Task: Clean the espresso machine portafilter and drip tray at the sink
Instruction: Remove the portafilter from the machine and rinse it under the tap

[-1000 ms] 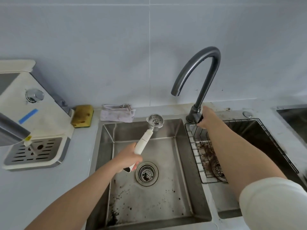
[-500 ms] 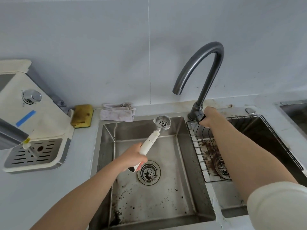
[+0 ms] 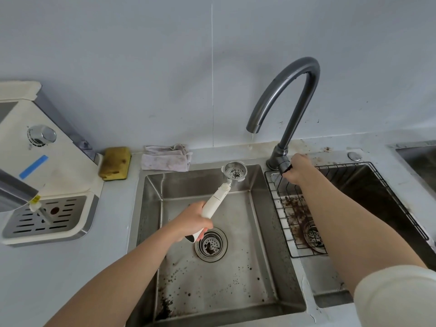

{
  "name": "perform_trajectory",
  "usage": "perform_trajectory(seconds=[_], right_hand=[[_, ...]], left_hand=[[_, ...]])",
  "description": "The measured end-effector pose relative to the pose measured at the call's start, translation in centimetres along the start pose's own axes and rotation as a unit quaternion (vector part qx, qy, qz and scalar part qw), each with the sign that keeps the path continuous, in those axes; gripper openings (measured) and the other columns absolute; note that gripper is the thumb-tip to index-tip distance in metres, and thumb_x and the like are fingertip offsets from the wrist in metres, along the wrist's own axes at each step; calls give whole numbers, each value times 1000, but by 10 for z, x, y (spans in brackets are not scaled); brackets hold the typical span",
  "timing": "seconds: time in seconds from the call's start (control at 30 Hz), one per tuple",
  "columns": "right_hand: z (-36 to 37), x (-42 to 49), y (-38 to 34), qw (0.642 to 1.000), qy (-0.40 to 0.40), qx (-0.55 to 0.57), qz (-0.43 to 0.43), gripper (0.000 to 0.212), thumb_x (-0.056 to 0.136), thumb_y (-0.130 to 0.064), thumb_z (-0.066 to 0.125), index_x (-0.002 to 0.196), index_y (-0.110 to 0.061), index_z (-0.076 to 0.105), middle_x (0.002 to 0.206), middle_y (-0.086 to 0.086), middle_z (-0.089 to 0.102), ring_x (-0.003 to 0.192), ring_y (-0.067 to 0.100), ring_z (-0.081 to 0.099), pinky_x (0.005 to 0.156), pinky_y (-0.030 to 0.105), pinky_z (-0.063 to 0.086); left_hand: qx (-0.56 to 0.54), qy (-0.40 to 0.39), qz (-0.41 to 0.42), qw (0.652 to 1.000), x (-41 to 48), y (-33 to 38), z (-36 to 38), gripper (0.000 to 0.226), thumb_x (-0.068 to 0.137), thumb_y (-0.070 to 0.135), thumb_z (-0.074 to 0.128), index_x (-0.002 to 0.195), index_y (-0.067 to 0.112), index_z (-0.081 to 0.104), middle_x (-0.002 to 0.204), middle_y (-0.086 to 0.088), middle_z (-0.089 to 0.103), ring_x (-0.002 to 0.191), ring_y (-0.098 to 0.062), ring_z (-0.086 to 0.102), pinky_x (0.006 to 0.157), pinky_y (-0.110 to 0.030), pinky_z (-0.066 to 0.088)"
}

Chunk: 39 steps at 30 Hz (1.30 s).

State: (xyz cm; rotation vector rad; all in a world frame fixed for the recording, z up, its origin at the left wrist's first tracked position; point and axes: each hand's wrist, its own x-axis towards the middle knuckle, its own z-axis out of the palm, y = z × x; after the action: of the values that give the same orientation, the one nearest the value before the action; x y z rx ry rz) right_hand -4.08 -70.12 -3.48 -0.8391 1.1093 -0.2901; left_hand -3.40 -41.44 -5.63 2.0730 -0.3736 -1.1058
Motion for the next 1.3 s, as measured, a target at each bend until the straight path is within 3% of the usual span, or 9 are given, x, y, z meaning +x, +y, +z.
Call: perform_trajectory(seconds=[0.2,0.33,0.5,0.77,0.87,0.93,1.17,1.23,1.3], right_hand=[[-7,0,-2,1000,-6,-22,-9,20,96,-8,24,95,-7,44,77,3,44,57,10,40,33,16,34],[-5,-2,1,1000,-12,-3,-8,18,98,-10,23,95,-7,40,76,3,45,56,9,40,29,14,32],[-5,-2,4,1000,-5,17,-20,18,98,-10,26,94,-2,42,81,7,49,68,15,51,70,29,48],[-9,-6,10,998,-14,-39,-41,40,99,-19,34,132,3,38,97,3,55,67,11,39,78,21,44],[-9,-6,11,998,-15,-47,-46,39,99,-23,35,129,2,40,118,6,55,96,14,51,107,35,35],[-7,-9,12,997,-8,-54,-48,36,99,-25,36,126,-2,42,93,3,51,99,18,46,98,30,39],[0,-28,20,993,-22,-114,-20,16,99,-29,36,103,-15,44,73,0,34,57,14,32,47,21,31],[0,-37,27,990,-61,-127,-3,32,99,-30,36,124,-10,43,83,8,49,68,20,51,60,21,45],[-3,-43,35,978,-113,-173,15,52,99,-31,36,142,-3,24,127,23,49,110,34,54,96,37,44]], left_hand=[[-11,-6,6,1000,2,-1,1,42,77,-3,56,112,18,43,62,-7,52,32,-11,47,36,-17,38],[-9,-7,4,1000,4,-1,2,44,77,-2,56,116,15,43,62,-6,52,32,-12,47,35,-17,37],[-9,-13,8,1000,3,-2,4,43,77,-2,56,113,16,43,62,-6,53,32,-11,47,34,-17,38],[-19,-32,25,999,3,-6,7,40,76,-2,57,105,22,45,61,-7,52,32,-12,48,34,-18,38],[-24,-41,39,998,2,-9,8,40,76,-1,57,96,32,46,59,-5,52,33,-12,49,36,-20,40],[-24,-47,46,998,1,-11,9,39,77,-1,58,93,33,46,58,-5,52,33,-13,49,37,-21,42],[-35,-64,44,996,-1,-16,14,36,77,-2,57,98,26,46,56,-4,52,33,-13,47,37,-20,41],[-34,-67,45,996,0,-17,15,37,77,-1,57,102,24,46,58,-7,51,34,-14,47,37,-20,41],[-35,-68,45,996,1,-18,15,37,77,0,58,103,22,47,58,-7,51,34,-14,47,37,-20,41]])
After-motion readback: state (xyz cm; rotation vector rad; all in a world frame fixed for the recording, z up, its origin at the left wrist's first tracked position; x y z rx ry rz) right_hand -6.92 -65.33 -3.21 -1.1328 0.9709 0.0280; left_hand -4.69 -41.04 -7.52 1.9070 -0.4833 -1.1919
